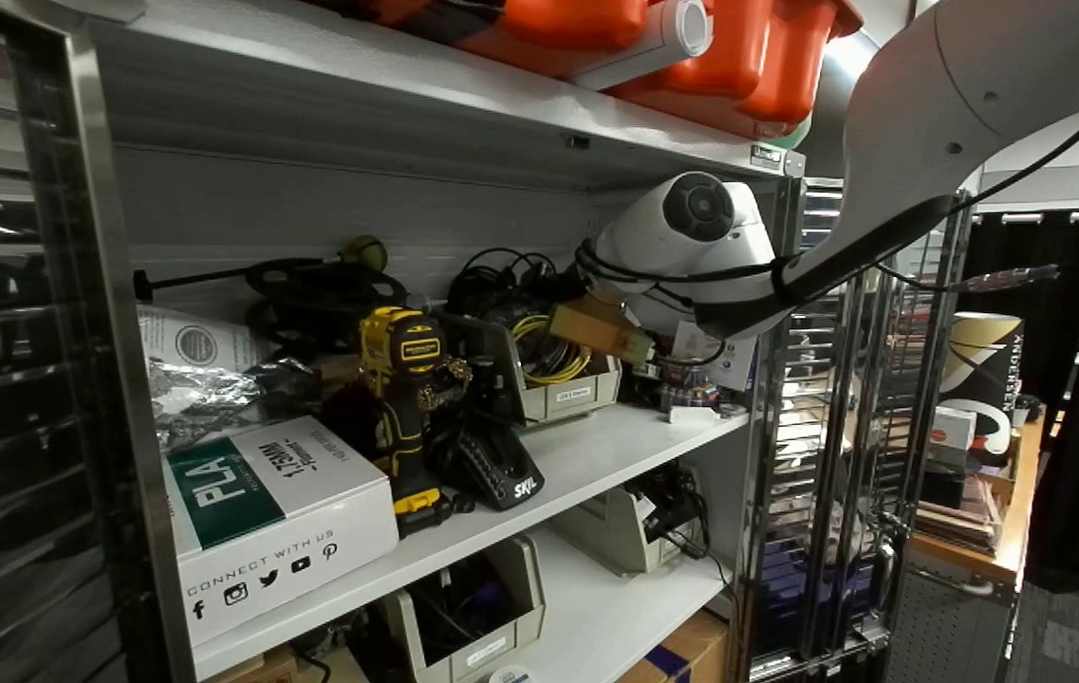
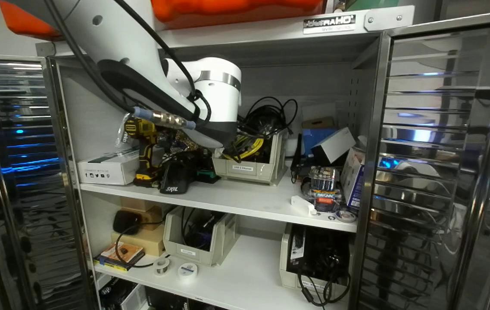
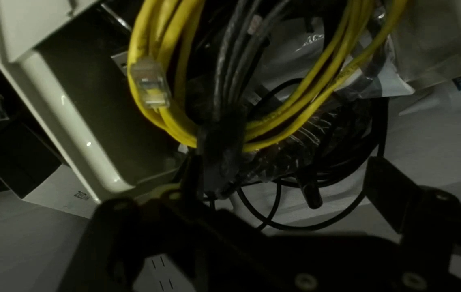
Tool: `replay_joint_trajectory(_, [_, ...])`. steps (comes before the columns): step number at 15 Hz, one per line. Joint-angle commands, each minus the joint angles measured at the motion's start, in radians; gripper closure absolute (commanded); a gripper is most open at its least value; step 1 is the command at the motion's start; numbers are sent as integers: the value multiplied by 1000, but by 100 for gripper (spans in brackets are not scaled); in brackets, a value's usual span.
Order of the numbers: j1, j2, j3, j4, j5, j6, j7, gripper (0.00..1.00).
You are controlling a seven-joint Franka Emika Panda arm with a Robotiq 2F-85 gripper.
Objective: Put the extension cables into the compartment.
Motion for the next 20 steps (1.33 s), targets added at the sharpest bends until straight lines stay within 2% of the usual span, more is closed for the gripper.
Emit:
replay_joint_trajectory(1, [16,-79,3,-82,-13,-2,18,0])
replay_joint_trajectory(9, [35,-292,-1,-476,54,-15,-103,0])
replay_joint_trajectory(11, [31,-364,0,-594,105,-2,-176,0])
replay_joint_trajectory(12, [26,-395,1,-652,154,8,-230,0])
replay_joint_trajectory(13, [-39,-424,67,-710,222,4,-306,0])
replay_joint_trajectory(14, [5,-442,19,-771,309,22,-382,0])
replay_joint_trajectory(17, [11,-515,34,-963,554,18,-598,0])
replay_joint_trajectory(20, [89,-513,0,-1103,801,32,-781,0])
